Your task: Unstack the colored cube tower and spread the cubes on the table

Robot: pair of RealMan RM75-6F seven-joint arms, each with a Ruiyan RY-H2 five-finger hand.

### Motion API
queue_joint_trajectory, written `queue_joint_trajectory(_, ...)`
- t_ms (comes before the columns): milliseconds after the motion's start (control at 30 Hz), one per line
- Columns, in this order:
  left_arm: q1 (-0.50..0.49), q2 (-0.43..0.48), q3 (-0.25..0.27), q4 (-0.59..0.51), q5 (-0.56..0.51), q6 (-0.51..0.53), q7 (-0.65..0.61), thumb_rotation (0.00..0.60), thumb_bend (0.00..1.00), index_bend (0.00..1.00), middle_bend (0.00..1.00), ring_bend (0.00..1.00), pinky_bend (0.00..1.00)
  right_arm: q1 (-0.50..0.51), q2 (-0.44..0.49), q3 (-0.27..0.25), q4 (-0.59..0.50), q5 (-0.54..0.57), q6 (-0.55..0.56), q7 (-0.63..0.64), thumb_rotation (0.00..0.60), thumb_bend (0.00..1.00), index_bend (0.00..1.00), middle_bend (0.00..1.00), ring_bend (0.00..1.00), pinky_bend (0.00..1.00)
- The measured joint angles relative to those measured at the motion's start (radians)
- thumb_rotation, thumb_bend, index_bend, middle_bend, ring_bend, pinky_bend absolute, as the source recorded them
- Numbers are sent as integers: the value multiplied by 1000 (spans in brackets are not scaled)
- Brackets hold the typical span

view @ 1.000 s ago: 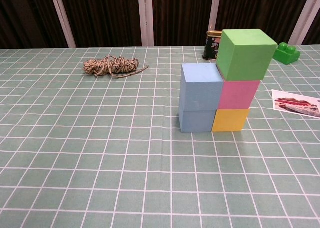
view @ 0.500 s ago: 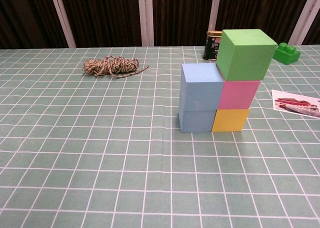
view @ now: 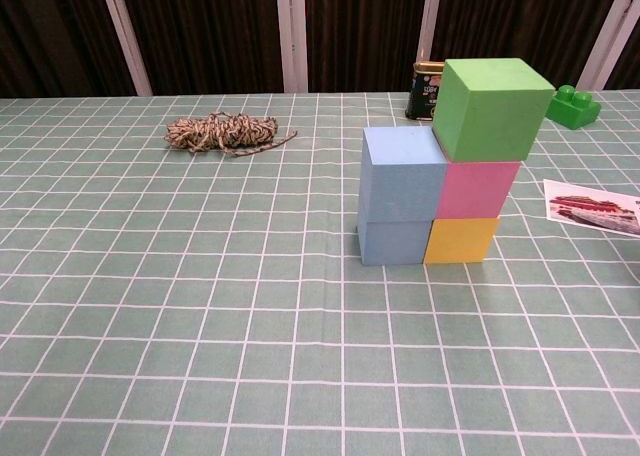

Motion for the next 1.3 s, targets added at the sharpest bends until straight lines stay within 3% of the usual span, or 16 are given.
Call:
queue_joint_trajectory(300, 3, 11, -4, -5, -8, 1, -22, 600, 172, 189, 0, 0, 76, 83, -65, 59, -27, 210, -93, -152, 600, 156, 46, 11, 28, 0)
queue_joint_trajectory(567, 8, 15, -9, -10, -20, 3, -28, 600, 172, 188, 0, 0, 77, 180, -193, 116, -34, 398, -133, -302, 600, 155, 47, 11, 19, 0)
queue_joint_trajectory(767, 10, 18, -13, -12, -25, 6, -34, 600, 172, 188, 0, 0, 76, 244, -316, 144, 26, 461, -133, -351, 600, 155, 47, 11, 17, 0)
queue_joint_trajectory(1100, 11, 19, -22, -15, -45, 2, -37, 600, 173, 187, 0, 0, 76, 290, -408, 194, 84, 498, -91, -356, 600, 155, 127, 129, 20, 0)
queue_joint_trajectory(1300, 11, 19, -25, -19, -54, -1, -35, 600, 172, 186, 0, 0, 76, 306, -422, 204, 111, 544, -137, -331, 600, 155, 140, 160, 34, 0)
